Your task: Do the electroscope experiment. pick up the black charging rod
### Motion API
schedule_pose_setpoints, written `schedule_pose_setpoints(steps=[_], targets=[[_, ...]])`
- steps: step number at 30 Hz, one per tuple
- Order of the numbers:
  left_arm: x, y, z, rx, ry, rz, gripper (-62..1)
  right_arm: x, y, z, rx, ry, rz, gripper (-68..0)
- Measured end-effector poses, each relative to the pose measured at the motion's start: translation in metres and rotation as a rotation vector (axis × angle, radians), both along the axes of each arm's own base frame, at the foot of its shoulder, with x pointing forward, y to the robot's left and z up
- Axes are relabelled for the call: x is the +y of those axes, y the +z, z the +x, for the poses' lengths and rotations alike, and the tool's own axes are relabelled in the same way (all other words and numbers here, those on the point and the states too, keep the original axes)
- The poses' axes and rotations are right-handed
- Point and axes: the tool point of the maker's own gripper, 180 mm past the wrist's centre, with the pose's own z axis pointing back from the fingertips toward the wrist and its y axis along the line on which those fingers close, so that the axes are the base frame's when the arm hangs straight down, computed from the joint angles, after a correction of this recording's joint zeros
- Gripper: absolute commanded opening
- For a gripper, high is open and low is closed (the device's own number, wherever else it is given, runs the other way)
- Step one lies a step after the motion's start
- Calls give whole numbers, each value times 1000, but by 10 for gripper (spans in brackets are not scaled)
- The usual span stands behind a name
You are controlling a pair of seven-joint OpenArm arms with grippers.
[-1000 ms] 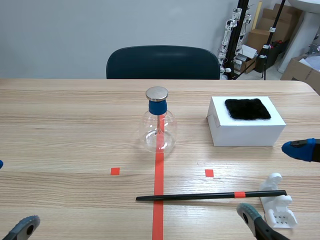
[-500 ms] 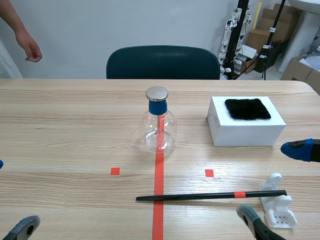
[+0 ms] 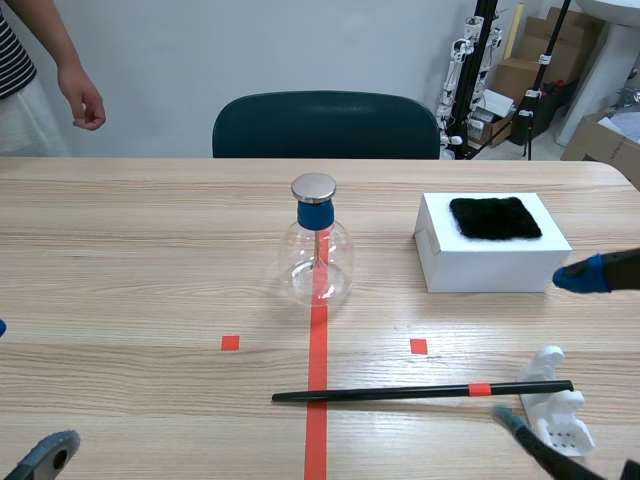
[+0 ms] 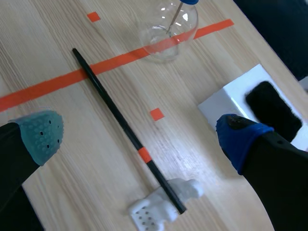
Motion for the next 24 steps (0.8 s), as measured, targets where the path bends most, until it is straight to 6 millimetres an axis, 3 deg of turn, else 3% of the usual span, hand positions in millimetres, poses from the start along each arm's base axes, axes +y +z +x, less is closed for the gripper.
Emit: schedule_pose_setpoints(steps=[6,14,24], targets=[[0,5,8,-30,0,0,14,-10,-17,20,31,60,-222,4],[1,16,32,-114,4,0,14,-6,-44,23,105,163,-449,4],[20,-15,54,-108,97,-32,14,-6,-62,36,114,271,-633,4]])
